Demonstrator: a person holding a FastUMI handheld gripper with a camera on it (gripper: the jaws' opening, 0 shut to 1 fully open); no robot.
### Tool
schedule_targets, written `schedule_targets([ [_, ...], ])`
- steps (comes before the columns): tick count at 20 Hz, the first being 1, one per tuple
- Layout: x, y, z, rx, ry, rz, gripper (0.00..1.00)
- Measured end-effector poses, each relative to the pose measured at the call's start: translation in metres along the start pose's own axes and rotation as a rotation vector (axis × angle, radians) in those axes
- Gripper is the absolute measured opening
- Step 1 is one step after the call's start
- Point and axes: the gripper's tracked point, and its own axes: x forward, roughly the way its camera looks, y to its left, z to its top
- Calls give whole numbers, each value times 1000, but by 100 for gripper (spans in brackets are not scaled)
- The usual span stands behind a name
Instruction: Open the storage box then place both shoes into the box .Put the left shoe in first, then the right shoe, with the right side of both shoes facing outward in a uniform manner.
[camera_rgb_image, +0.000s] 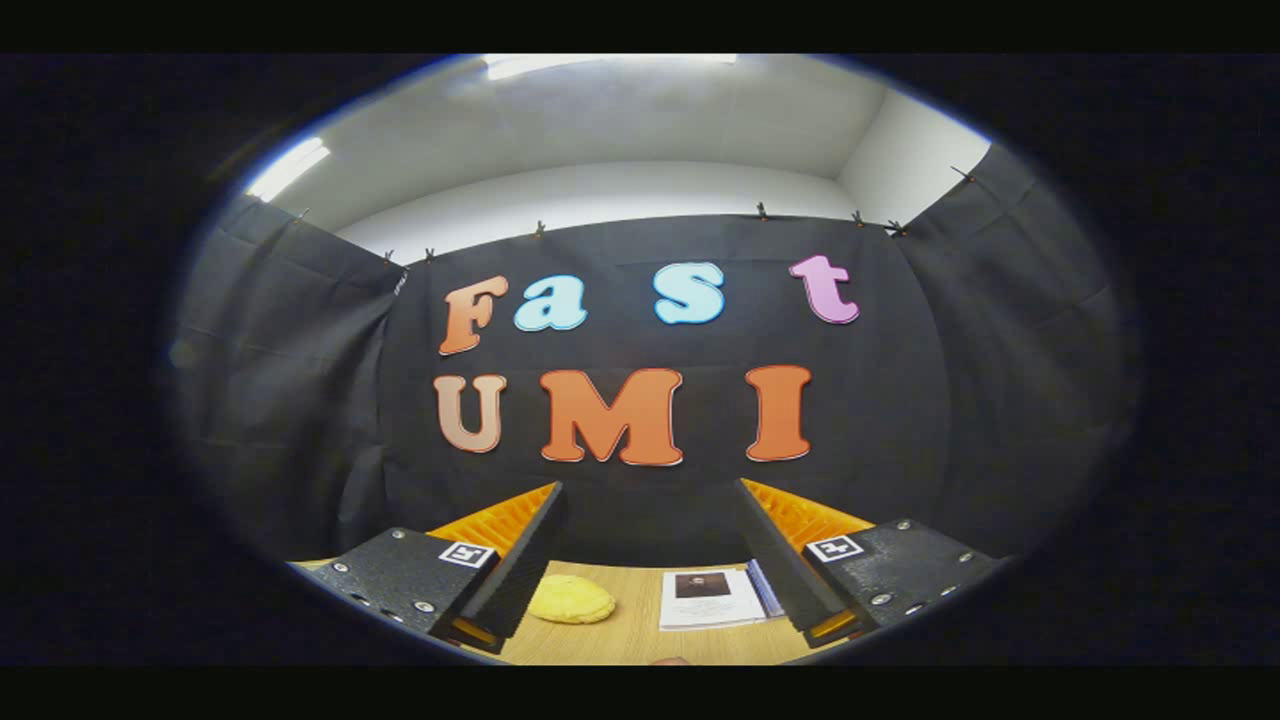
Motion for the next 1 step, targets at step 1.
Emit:
schedule_targets([
  [1, 2, 3, 2, 3, 0, 5, 97],
])
